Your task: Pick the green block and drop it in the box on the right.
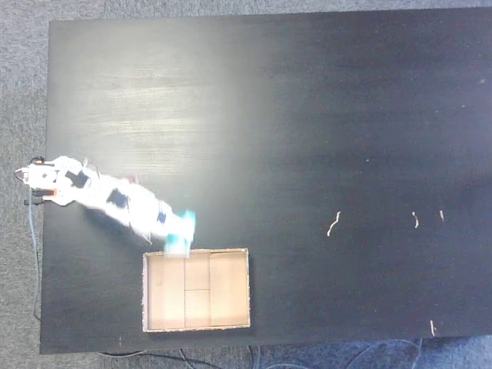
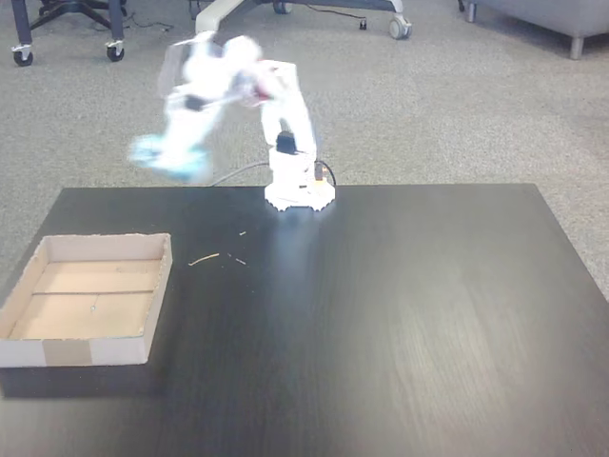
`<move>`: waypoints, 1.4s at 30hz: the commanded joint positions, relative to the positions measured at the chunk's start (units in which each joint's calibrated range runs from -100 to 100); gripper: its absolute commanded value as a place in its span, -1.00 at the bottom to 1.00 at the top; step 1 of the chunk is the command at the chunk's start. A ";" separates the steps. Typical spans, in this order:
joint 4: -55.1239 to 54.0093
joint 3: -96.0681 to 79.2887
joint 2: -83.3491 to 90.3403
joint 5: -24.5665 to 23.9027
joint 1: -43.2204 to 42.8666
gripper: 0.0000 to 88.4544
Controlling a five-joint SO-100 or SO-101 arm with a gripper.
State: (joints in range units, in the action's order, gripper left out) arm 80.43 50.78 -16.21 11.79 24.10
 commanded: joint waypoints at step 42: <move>-43.02 -150.78 114.26 -10.60 -32.38 -1.00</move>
State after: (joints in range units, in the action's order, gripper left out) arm 42.73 -84.60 94.65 0.46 -6.81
